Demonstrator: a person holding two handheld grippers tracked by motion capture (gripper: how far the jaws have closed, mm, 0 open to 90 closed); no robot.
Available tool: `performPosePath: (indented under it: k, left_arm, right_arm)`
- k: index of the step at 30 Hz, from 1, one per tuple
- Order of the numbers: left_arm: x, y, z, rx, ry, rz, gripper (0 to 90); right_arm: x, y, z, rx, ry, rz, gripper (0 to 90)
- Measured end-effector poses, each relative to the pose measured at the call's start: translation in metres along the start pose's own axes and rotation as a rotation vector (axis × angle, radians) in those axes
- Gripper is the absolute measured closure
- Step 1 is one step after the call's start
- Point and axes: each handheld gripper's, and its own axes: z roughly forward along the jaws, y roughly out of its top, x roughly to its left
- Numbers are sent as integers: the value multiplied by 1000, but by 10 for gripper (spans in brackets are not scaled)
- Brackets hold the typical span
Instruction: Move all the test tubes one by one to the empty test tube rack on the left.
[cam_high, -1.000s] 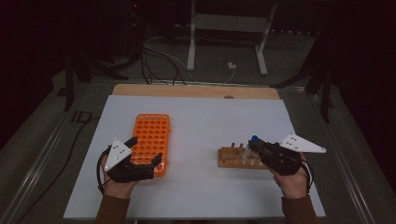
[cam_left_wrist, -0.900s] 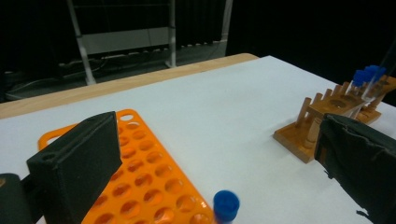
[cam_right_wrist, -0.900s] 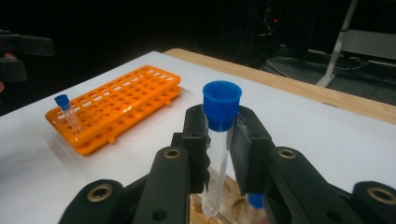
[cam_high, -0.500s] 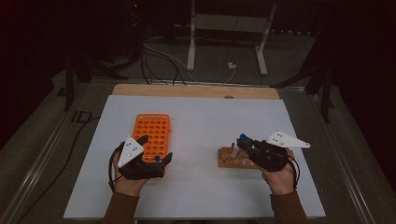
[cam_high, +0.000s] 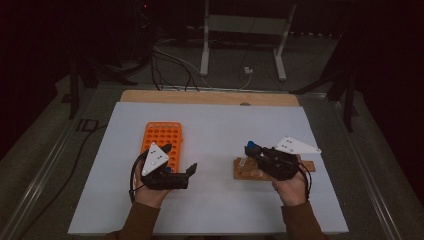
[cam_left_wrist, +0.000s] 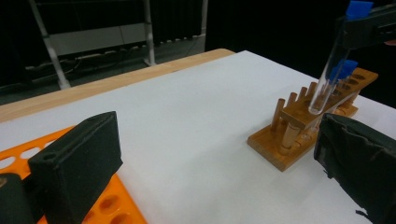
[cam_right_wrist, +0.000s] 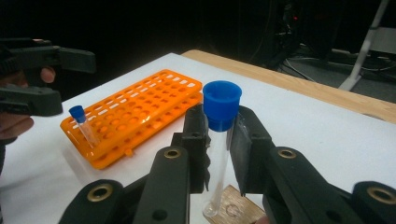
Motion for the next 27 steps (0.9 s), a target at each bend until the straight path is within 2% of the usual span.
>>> performPosePath:
  k: [10, 19, 23, 27]
  left_arm:
    - [-7, 4, 10, 4, -13, -3, 14]
    - [-19, 8, 19, 9, -36, 22, 36]
    - [-26, 10, 23, 13, -42, 32, 72]
    - [-30, 11, 27, 22, -56, 40, 167]
  right_arm:
    - [8, 6, 13, 1, 28, -11, 770]
    - [20, 10, 25, 5, 65, -16, 770]
    - [26, 14, 30, 2, 83, -28, 770]
    - [32, 16, 34, 2, 104, -34, 770]
